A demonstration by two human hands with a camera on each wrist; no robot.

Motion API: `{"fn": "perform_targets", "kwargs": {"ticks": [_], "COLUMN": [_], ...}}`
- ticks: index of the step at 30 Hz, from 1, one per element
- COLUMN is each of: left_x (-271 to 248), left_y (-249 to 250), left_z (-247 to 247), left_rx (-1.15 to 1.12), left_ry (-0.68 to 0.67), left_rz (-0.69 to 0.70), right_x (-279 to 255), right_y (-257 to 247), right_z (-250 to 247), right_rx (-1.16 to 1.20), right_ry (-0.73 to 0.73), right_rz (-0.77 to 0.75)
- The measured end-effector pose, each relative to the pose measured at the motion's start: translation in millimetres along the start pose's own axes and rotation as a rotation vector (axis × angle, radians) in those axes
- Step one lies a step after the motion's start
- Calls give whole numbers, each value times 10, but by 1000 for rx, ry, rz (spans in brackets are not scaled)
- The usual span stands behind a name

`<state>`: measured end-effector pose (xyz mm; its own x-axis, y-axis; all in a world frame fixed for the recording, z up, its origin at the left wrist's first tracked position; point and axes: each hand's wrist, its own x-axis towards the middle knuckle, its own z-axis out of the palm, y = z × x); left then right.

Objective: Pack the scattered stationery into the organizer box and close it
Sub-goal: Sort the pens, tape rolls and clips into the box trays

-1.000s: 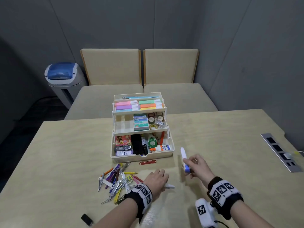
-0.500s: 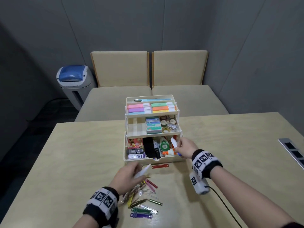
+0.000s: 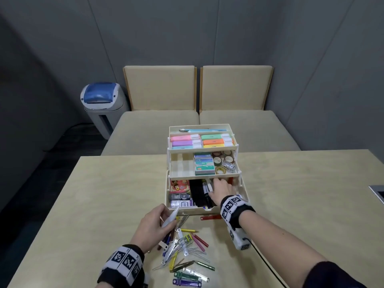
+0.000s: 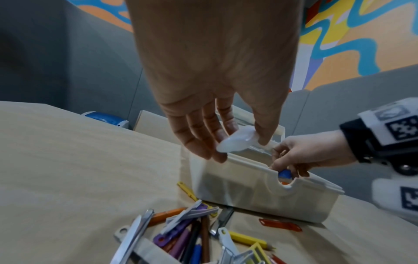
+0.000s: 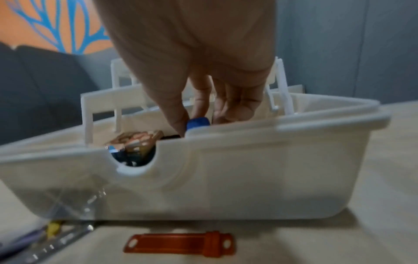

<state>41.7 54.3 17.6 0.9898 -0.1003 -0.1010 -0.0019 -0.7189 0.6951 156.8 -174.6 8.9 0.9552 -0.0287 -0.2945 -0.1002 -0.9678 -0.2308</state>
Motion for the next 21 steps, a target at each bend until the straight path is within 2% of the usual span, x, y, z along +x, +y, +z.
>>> {"fn": "perform_targets", "kwargs": {"ticks": [4, 13, 18, 21], "left_x": [-3, -17, -23, -55], "left_y": [-44, -96, -112, -128], "left_z": [-17, -52, -30, 30], "left_rx": [-9, 3, 18, 7], "left_ry": [9, 10, -2, -69], "left_rz": [-17, -60, -140, -204], "right_x": [56, 121, 19, -226], "right_y": [5, 14, 60, 97], "right_z": [76, 100, 26, -36], "right_rx": [20, 98, 111, 91], "right_ry": [-25, -32, -13, 92], "right_rz": [11, 139, 91, -53]}}
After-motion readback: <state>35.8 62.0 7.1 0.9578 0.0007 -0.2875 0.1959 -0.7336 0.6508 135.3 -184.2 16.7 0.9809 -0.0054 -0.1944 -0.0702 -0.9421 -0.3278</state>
